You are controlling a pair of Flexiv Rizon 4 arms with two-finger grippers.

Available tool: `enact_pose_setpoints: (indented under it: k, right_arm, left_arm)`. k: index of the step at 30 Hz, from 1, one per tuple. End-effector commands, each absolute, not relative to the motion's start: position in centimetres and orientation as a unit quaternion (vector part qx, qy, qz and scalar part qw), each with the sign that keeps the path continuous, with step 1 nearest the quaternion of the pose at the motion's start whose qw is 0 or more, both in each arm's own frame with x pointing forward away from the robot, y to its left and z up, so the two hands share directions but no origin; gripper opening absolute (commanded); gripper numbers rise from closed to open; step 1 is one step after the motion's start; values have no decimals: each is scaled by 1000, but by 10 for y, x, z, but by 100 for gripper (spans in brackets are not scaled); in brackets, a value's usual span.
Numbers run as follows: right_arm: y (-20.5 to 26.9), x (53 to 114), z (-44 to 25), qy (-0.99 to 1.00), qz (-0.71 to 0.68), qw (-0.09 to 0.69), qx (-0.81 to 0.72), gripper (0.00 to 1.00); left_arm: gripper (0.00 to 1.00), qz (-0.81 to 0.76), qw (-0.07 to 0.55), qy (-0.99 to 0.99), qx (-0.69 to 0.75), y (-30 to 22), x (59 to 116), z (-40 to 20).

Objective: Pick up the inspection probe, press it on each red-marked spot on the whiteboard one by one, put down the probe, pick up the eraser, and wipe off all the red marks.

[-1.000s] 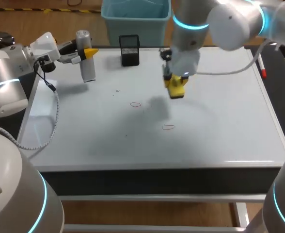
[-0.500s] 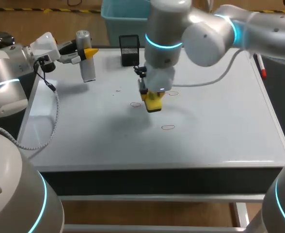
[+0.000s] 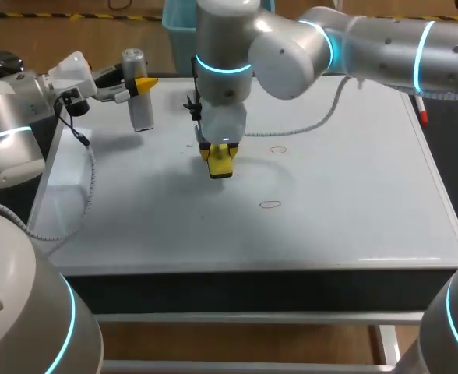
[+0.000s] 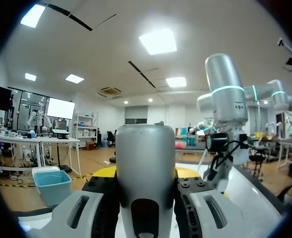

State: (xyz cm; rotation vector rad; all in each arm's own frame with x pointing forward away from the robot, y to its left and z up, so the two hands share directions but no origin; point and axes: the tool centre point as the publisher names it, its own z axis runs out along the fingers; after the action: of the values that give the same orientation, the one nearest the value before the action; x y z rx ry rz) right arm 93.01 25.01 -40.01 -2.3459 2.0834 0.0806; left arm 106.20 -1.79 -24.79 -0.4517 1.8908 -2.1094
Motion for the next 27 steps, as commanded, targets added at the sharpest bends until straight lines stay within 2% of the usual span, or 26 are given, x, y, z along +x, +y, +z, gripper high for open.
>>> enact_pose_setpoints:
  k: [1, 17, 27]
  right_arm:
    - [260, 935, -405, 664, 12, -19, -747, 0]
    - [263, 936, -427, 642, 3, -24, -766, 0]
    - [246, 945, -438, 651, 22, -29, -758, 0]
  left_arm:
    - [0, -727, 136, 654, -157, -19, 1062, -246]
    - [0, -727, 136, 654, -157, -19, 1062, -246]
    - [0, -727, 136, 654, -157, -19, 1062, -246]
